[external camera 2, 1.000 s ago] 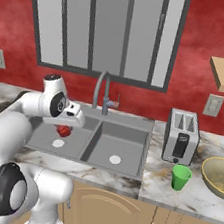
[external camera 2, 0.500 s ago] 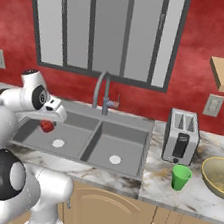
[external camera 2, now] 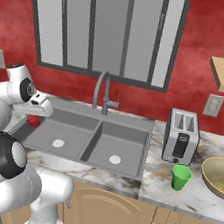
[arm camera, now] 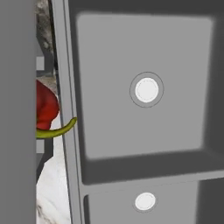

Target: Remove the bell pepper and carrot from the sink. Then move the bowl and cup from the counter to the sink for washing.

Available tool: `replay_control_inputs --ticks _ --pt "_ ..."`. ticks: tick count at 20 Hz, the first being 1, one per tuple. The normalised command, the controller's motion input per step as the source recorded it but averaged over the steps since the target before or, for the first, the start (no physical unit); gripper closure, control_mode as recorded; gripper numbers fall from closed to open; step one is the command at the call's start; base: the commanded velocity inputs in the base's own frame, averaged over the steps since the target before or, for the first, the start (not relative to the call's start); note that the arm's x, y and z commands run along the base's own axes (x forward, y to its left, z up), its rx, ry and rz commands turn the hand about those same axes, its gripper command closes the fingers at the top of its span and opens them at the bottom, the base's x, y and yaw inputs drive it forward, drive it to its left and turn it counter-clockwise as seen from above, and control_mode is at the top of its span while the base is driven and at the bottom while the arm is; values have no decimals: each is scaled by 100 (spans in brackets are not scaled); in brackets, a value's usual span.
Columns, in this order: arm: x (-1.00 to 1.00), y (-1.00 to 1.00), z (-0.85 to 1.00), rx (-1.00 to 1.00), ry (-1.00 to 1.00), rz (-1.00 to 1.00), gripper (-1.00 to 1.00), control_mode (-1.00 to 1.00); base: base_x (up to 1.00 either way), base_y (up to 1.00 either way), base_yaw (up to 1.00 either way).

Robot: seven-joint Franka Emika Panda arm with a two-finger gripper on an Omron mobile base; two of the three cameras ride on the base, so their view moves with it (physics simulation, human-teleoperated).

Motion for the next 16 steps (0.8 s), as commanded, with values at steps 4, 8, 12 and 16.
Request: replay_control_inputs --ticks 4,8,12,16 --pt "0 51 5 0 0 0 100 -100 0 0 0" --pt "0 49 1 1 0 0 100 -100 0 0 0" --pt "0 45 1 5 4 0 100 -100 0 0 0" --pt "1 47 0 8 7 0 100 -100 0 0 0"
